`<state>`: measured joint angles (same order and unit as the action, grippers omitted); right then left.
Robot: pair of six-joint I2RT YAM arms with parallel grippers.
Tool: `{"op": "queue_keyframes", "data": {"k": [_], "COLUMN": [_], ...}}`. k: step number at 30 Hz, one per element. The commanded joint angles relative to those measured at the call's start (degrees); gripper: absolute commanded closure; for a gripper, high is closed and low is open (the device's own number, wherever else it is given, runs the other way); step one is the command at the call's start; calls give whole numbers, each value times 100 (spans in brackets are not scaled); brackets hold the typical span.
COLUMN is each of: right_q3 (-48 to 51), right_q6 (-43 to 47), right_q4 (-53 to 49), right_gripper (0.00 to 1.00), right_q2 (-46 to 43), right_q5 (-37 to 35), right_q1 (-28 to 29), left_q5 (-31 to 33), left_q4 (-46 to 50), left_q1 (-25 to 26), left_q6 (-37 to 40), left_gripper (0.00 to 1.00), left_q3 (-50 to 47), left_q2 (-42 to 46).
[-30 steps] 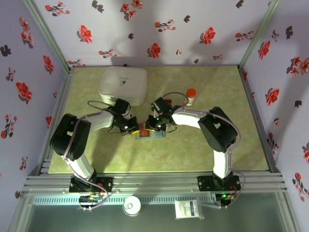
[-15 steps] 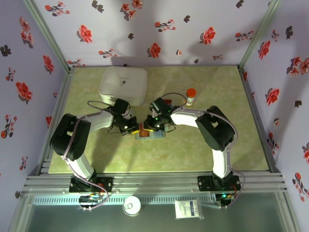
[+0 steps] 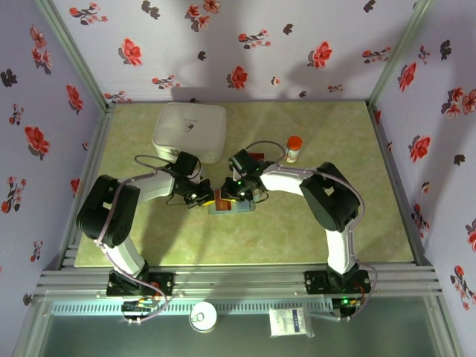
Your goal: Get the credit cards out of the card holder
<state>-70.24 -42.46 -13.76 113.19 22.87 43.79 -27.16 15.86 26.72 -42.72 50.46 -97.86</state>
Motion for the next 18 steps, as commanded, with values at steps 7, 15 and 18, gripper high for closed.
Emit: {"op": "queue_keyframes", "data": {"k": [7, 15, 18], "right_q3": [-135, 248, 314], "right_q6": [228, 100, 10], "right_q4": [-533, -176, -40], "right_gripper": [76, 71, 71], "right_q2": [-162, -631, -583], "right_q5": [-405, -360, -273], "right_q1": [36, -10, -61], "left_q5": [117, -17, -9], "left_q4": [294, 453, 472], "left_q1": [-48, 27, 60], "left_q6": [129, 139, 137], "left_gripper": [98, 100, 100], "left_q3": [168, 404, 481], "left_q2": [123, 202, 159]}}
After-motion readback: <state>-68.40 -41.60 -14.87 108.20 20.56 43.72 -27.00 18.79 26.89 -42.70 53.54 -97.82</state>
